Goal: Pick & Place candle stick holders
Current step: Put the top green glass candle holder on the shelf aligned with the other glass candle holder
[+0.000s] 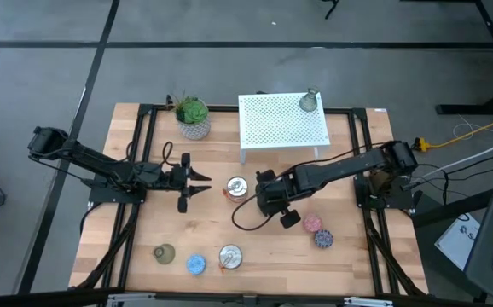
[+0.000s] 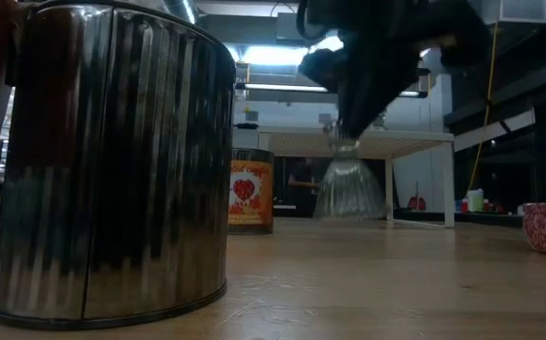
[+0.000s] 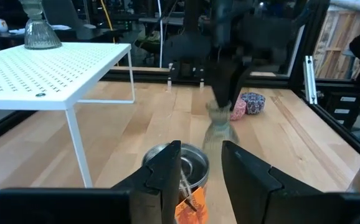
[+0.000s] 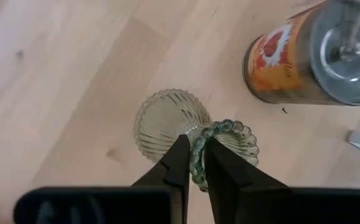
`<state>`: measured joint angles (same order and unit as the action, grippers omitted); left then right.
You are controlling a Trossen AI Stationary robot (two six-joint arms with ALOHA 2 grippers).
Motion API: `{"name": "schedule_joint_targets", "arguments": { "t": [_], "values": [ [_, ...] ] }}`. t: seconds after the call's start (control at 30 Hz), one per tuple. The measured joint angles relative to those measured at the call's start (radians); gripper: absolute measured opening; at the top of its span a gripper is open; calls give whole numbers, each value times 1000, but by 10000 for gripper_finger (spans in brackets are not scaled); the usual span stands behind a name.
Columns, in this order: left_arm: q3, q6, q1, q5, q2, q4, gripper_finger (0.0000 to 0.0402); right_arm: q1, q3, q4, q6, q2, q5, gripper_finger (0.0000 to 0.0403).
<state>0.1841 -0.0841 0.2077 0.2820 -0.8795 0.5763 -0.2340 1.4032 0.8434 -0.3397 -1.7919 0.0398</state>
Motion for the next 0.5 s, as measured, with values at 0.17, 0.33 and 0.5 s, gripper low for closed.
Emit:
{"name": "schedule_joint_targets", "arguments": {
  "t": [0.17, 0.33, 0.5],
  "values": [
    [0, 0, 0, 22, 0, -15, 111, 0, 75, 123, 28, 33, -16, 38],
    [1, 0, 0, 39, 0, -24, 111, 0, 98, 190, 69, 110, -18, 37],
    [1, 1, 0, 42, -1, -35, 111, 0, 98, 218, 123, 215, -4, 37]
  ]
}}
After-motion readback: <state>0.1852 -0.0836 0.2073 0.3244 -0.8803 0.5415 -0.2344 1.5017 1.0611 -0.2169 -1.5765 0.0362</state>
